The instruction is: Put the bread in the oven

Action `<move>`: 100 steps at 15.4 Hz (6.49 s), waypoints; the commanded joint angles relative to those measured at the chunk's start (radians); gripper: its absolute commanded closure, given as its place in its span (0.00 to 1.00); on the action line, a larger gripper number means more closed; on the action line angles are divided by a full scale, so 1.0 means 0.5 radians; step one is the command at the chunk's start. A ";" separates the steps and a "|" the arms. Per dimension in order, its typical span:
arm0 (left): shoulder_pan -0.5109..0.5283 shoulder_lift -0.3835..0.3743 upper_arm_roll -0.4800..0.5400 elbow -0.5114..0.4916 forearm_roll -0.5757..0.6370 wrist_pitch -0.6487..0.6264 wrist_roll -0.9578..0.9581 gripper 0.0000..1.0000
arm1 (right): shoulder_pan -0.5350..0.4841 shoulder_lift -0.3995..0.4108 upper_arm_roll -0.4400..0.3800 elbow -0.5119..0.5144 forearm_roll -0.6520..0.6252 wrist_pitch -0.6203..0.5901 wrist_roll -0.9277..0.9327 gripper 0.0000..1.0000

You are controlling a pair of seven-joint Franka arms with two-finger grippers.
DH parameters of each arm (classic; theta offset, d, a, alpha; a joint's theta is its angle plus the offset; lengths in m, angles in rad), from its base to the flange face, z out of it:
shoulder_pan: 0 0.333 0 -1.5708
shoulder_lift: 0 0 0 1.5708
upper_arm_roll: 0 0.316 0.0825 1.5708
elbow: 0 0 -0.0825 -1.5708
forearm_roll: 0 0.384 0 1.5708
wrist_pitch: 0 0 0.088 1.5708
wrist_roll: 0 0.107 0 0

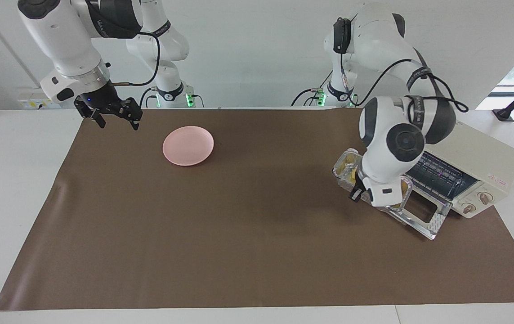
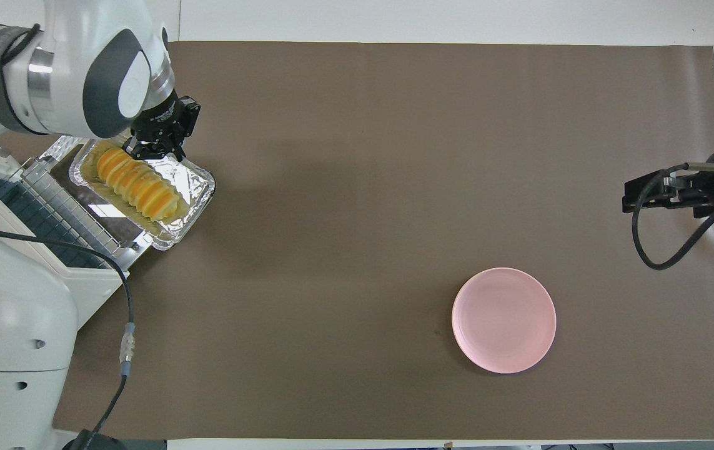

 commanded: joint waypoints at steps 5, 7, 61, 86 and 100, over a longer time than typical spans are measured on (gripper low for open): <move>0.049 -0.068 0.036 -0.084 0.183 -0.061 0.363 1.00 | -0.020 -0.022 0.017 0.003 -0.030 -0.035 -0.023 0.00; 0.077 -0.068 0.049 -0.099 0.190 -0.058 0.479 1.00 | -0.020 -0.022 0.017 0.003 -0.030 -0.035 -0.023 0.00; 0.212 -0.537 0.079 -0.701 0.288 0.415 0.734 0.00 | -0.020 -0.022 0.017 0.003 -0.033 -0.035 -0.023 0.00; 0.608 -1.323 -0.516 -1.035 0.242 -0.030 1.995 0.00 | -0.020 -0.022 0.017 0.003 -0.033 -0.035 -0.023 0.00; 0.611 -1.326 -0.513 -1.044 0.257 -0.009 1.967 0.00 | -0.020 -0.022 0.017 0.003 -0.033 -0.035 -0.023 0.00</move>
